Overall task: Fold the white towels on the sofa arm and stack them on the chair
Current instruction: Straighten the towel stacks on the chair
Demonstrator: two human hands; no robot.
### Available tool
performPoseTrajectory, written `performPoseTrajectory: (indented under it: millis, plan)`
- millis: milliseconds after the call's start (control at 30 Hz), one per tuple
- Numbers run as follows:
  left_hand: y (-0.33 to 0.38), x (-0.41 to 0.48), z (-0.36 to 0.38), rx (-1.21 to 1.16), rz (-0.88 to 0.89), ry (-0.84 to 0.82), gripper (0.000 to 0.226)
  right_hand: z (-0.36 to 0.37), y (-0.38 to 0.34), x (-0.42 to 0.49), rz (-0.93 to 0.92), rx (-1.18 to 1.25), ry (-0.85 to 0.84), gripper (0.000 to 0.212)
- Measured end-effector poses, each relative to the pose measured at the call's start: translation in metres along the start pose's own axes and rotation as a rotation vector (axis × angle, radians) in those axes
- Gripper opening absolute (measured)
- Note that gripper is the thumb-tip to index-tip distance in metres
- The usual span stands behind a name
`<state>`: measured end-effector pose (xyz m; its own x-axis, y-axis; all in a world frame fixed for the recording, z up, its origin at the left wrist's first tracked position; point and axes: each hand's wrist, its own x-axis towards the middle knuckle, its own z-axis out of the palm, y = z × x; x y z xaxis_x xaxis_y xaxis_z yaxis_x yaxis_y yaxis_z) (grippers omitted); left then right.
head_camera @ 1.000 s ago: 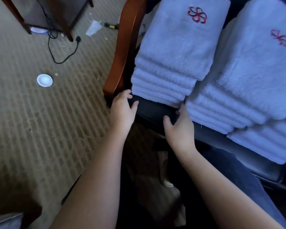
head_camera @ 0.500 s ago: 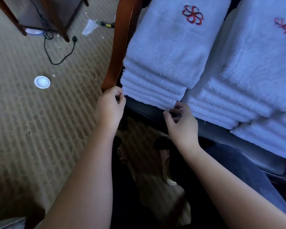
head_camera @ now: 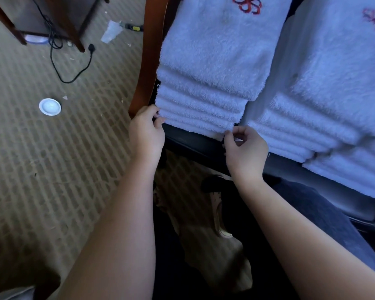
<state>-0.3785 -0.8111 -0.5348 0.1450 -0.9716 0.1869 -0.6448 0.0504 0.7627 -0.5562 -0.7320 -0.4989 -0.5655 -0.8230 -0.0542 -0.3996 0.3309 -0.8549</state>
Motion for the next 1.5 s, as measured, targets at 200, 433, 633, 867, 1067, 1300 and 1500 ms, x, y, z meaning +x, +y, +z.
performPoseTrajectory:
  millis: [200,433,633,867,1067,1300,1500]
  plan:
    - [0.015,-0.006,-0.020,-0.168,-0.086,-0.078,0.024,-0.008,-0.004,-0.013,-0.105,-0.005,-0.007,0.014]
    - [0.025,-0.005,-0.024,-0.466,-0.218,-0.103,0.027,-0.004,-0.009,-0.005,-0.084,0.078,0.032,0.013]
    - [0.025,-0.001,-0.014,-0.445,-0.214,-0.017,0.026,-0.004,-0.010,0.000,-0.160,0.004,0.050,0.016]
    - [0.031,-0.003,-0.014,-0.405,-0.156,0.005,0.036,-0.004,-0.008,0.002,-0.133,0.030,0.043,0.008]
    - [0.037,-0.004,-0.036,-0.344,-0.140,-0.094,0.035,-0.011,-0.011,-0.006,-0.164,-0.005,0.073,0.020]
    - [0.051,-0.001,-0.040,-0.392,-0.022,-0.012,0.013,-0.010,-0.016,-0.009,-0.184,0.129,0.147,0.010]
    - [0.047,0.004,-0.037,-0.383,0.014,0.010,0.003,-0.011,-0.030,-0.014,-0.333,0.176,0.187,0.026]
